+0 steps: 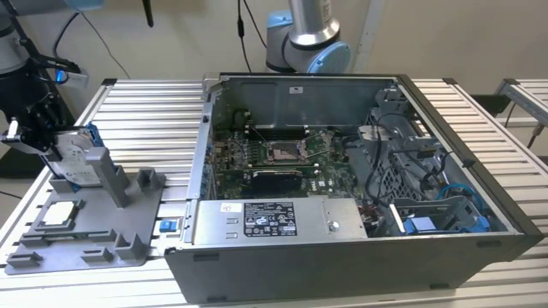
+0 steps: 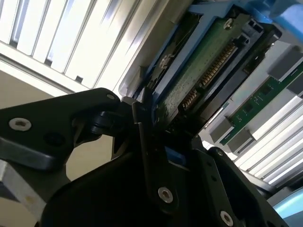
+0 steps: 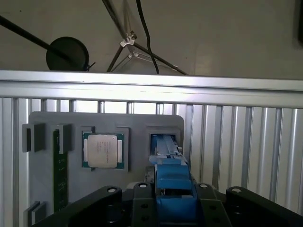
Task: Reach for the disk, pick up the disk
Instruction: 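Pick up the disk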
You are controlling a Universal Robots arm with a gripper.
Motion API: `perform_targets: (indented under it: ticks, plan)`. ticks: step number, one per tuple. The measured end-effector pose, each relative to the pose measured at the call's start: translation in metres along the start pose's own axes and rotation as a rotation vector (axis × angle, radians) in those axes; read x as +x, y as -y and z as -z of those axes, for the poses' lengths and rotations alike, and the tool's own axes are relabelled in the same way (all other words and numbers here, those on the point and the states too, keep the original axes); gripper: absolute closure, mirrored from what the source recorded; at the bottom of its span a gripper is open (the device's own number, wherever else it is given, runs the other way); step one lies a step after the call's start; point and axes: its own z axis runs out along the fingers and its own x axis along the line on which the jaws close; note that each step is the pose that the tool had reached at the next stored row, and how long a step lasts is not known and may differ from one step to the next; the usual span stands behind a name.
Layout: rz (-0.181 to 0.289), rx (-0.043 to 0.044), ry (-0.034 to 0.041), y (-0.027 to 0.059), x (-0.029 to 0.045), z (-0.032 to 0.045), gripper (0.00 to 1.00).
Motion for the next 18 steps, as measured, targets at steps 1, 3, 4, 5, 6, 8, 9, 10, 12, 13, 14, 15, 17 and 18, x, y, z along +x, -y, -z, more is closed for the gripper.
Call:
perform_targets:
  ticks: [1,3,4,5,6,8,9,10,12,13,14,15,17,18]
  plan:
    - [0.000,0.0000,0.0002,0.0000,0.0000,0.0000,1.00]
    - [0.000,-0.0001,0.0002,0.0000,0.0000,0.0000,1.00]
    - [0.000,-0.0001,0.0002,0.0000,0.0000,0.0000,1.00]
    - [0.000,0.0000,0.0002,0.0000,0.0000,0.0000,1.00]
    - [0.000,-0.0001,0.0002,0.0000,0.0000,0.0000,1.00]
    - [0.000,0.0000,0.0004,0.0000,0.0000,0.0000,1.00]
    - [0.000,0.0000,0.0005,0.0000,0.0000,0.0000,1.00]
    - [0.000,0.0000,0.0005,0.0000,0.0000,0.0000,1.00]
    - [0.000,0.0000,0.0005,0.0000,0.0000,0.0000,1.00]
    - [0.000,0.0000,0.0005,0.0000,0.0000,0.0000,1.00]
    - [0.000,0.0000,0.0006,0.0000,0.0000,0.0000,1.00]
    - [0.000,0.0000,0.0006,0.0000,0.0000,0.0000,1.00]
    - [0.000,0.0001,0.0006,0.0000,0.0000,0.0000,1.00]
    - [0.000,0.0000,0.0006,0.0000,0.0000,0.0000,1.00]
